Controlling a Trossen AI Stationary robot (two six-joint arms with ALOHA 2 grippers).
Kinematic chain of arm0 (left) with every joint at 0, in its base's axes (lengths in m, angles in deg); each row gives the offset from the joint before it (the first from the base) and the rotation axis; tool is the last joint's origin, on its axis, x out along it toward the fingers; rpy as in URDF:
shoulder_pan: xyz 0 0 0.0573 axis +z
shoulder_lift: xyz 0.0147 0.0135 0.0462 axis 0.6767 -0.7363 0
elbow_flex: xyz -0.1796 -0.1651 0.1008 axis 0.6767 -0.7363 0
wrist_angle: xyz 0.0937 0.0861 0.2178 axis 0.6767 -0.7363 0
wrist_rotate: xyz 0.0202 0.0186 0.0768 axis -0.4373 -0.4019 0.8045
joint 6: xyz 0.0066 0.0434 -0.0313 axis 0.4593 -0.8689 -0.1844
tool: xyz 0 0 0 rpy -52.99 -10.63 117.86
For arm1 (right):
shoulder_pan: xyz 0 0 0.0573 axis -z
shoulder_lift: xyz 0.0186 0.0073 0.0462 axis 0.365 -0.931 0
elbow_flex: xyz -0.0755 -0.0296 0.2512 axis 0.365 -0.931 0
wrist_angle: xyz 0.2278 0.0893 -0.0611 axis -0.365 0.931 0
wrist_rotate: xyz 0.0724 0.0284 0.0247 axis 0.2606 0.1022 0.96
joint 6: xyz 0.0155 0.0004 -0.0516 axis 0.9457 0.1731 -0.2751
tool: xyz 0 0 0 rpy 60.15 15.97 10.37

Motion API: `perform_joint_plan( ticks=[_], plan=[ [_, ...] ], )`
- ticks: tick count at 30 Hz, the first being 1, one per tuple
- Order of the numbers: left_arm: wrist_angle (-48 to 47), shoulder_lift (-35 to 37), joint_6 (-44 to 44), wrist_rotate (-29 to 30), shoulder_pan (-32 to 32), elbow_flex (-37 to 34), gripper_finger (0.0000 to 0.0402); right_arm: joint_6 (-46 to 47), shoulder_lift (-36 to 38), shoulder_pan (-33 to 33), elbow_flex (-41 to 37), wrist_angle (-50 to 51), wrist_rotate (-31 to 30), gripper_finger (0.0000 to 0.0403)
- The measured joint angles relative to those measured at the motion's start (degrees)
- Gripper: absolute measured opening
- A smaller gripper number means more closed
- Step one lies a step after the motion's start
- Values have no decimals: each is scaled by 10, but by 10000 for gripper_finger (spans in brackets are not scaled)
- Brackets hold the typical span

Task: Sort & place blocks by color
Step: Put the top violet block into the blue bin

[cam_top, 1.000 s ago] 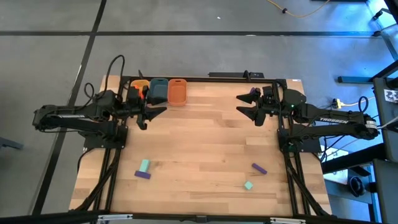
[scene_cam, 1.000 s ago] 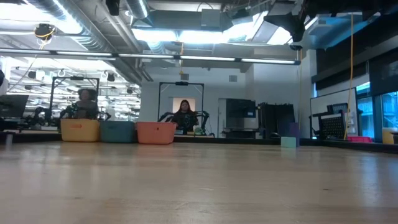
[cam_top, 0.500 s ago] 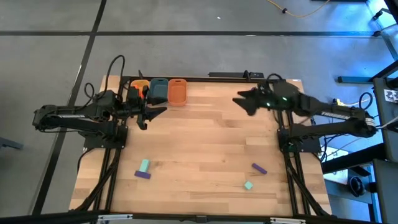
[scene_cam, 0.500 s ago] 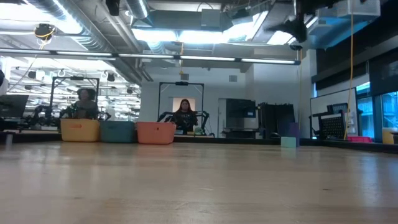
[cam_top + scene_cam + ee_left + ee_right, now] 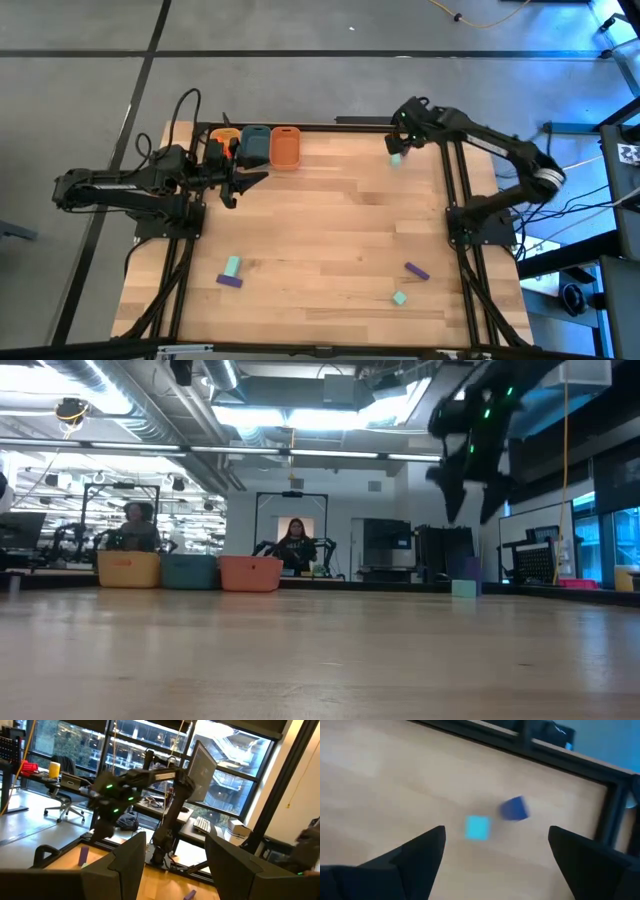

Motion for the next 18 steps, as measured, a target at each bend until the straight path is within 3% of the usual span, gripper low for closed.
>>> perform_joint_plan(
  ticks=[11,18],
  plan=[
    [0,0,0,31,0,0,195,-65,-126,83,-1,-34,43,349],
    [0,0,-2,33,0,0,195,-78,-152,100,-1,-45,45,297]
  ],
)
